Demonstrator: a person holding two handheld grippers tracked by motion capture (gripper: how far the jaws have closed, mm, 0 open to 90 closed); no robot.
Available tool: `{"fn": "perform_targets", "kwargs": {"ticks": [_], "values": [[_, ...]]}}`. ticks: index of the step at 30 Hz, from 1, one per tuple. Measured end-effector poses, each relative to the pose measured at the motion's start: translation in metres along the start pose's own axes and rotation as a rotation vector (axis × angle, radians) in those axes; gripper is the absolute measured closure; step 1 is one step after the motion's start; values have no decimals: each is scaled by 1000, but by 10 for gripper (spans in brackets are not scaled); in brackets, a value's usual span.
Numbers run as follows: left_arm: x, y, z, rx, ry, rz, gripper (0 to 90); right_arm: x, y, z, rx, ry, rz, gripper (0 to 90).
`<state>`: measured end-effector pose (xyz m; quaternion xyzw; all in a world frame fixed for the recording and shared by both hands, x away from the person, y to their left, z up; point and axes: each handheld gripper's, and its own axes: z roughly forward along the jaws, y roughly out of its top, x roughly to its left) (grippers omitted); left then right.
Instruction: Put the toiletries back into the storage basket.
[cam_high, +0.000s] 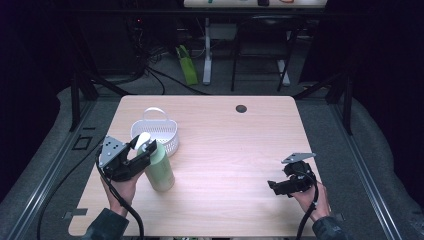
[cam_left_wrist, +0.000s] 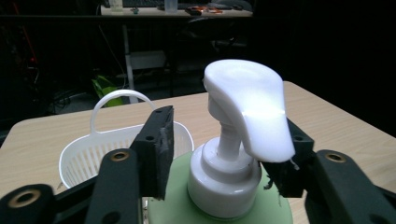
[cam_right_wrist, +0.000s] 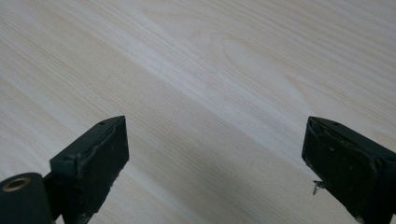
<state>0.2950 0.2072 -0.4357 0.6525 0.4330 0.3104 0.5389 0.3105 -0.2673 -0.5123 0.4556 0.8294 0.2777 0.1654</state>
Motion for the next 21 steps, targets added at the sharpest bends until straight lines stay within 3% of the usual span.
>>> {"fn": "perform_targets", "kwargs": {"ticks": [14, 21], "values": [[-5, 1, -3, -48, -3, 17, 662, 0, 0, 0, -1, 2, 2, 67], [-5, 0, -3, -52, -5, 16, 675, -1, 0, 0, -3, 1, 4, 66]]}}
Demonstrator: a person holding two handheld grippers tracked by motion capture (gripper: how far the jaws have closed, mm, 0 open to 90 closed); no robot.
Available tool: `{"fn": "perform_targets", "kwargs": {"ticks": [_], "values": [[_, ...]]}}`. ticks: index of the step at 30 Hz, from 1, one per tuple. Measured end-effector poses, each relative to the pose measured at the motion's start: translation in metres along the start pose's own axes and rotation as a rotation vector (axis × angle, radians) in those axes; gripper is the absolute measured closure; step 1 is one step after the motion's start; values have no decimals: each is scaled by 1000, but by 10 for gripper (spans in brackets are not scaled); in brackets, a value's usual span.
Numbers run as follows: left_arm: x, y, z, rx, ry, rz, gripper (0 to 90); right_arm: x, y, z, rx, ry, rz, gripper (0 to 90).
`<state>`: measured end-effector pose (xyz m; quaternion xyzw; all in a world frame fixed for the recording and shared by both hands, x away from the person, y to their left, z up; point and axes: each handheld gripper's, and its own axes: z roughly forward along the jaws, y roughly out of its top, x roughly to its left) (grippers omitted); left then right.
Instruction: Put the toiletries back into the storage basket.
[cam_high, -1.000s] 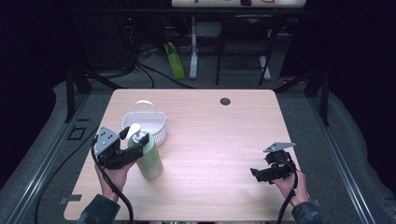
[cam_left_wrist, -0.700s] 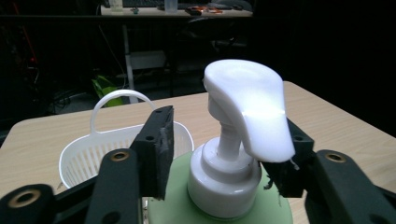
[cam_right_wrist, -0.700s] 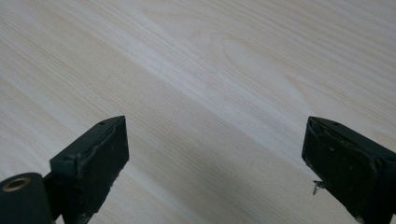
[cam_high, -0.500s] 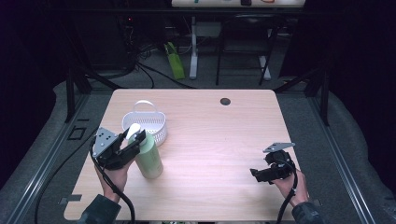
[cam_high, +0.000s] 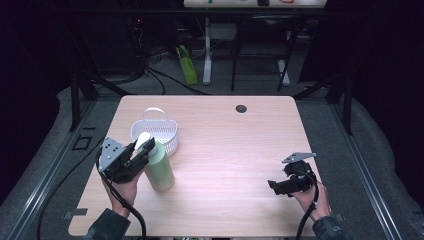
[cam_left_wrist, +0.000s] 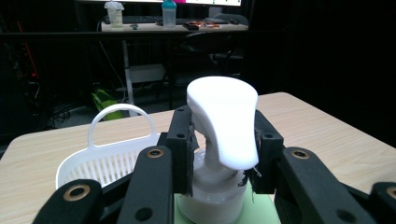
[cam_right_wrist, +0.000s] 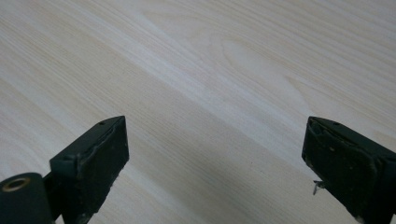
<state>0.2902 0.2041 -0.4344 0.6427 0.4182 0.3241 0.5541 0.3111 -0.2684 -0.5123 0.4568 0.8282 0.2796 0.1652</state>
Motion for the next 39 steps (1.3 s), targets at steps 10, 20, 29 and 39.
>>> {"fn": "perform_targets", "kwargs": {"ticks": [10, 20, 29, 39], "values": [[1, 3, 0, 5, -5, -3, 671, 2, 0, -1, 0, -2, -5, 66], [1, 6, 0, 20, -21, 10, 672, -1, -1, -1, 3, -4, 0, 65], [3, 10, 1, 44, -32, 13, 672, -1, 0, -1, 8, -14, -4, 65], [4, 16, -2, 43, -37, 11, 675, -2, 0, -3, 4, -19, -5, 65]]}}
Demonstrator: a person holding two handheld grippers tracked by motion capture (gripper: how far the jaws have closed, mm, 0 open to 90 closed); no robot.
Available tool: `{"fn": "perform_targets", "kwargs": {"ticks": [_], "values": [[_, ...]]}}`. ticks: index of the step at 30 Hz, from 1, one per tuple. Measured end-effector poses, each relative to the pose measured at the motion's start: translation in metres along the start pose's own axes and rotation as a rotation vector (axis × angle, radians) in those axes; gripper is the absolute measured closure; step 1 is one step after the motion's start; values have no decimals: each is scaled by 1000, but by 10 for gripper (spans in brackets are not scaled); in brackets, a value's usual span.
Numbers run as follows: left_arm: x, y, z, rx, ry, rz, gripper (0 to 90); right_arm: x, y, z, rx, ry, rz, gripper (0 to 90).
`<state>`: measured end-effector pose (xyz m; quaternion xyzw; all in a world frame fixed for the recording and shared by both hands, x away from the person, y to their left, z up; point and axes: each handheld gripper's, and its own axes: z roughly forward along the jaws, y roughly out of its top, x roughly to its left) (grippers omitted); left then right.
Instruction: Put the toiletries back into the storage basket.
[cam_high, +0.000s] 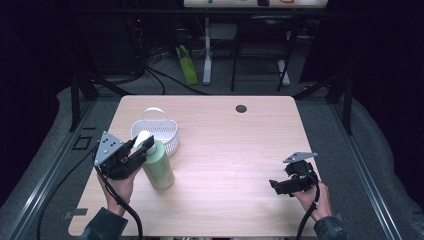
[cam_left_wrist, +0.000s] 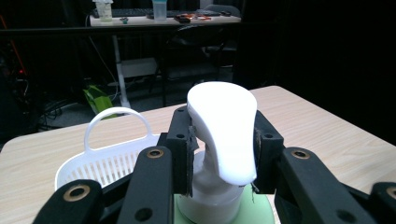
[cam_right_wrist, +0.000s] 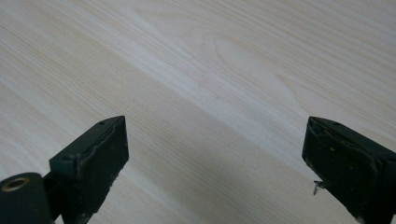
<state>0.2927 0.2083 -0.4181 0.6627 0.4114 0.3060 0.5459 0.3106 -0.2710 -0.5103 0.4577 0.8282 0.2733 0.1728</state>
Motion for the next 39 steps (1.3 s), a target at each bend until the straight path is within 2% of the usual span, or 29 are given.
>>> {"fn": "perform_targets", "kwargs": {"ticks": [17, 28, 39], "values": [[3, 9, -2, 45, -22, 22, 676, 0, -1, 2, 16, -19, -10, 62], [11, 11, -3, 85, -48, 33, 676, -2, -3, 4, 29, -24, -5, 59], [17, 22, -8, 78, -54, 29, 676, -1, -2, 4, 34, -28, -6, 59]]}}
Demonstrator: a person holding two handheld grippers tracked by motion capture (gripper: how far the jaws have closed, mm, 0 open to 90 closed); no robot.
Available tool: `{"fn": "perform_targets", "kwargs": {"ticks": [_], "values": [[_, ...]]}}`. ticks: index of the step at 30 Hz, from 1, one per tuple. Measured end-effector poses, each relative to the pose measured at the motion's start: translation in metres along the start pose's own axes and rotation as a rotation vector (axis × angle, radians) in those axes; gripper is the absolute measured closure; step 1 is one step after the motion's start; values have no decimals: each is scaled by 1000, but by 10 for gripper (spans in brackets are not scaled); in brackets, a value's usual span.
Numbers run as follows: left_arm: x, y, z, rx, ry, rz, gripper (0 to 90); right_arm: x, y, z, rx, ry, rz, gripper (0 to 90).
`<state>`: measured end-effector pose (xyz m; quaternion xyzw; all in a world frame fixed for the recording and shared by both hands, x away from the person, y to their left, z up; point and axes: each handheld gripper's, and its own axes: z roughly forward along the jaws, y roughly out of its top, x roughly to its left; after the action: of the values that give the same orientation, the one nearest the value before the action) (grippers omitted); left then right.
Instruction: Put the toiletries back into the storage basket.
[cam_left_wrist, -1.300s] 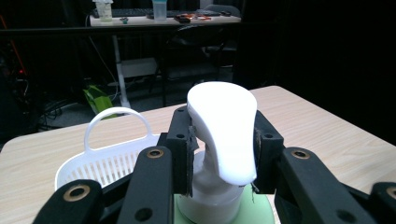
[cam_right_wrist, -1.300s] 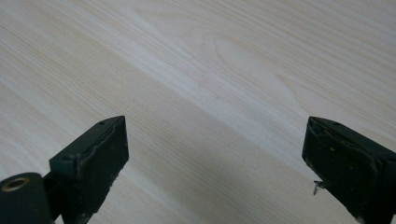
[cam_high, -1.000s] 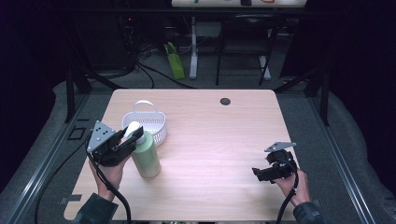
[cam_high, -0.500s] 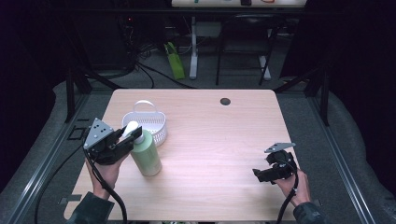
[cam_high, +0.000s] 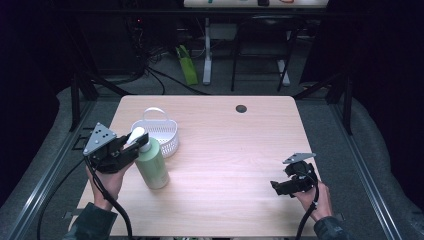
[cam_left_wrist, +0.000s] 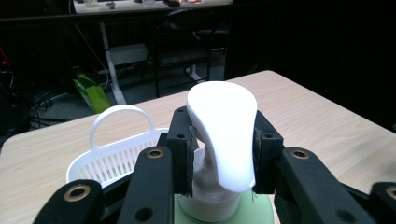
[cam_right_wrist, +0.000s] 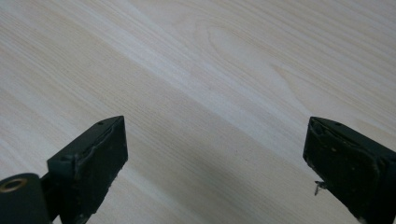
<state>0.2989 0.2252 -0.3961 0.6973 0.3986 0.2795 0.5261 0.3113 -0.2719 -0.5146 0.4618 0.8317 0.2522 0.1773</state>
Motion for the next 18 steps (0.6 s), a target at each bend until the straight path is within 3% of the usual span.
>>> {"fn": "perform_targets", "kwargs": {"ticks": [18], "values": [[5, 11, 0, 6, -11, 5, 676, 0, 0, 1, 7, 0, -12, 56]]}}
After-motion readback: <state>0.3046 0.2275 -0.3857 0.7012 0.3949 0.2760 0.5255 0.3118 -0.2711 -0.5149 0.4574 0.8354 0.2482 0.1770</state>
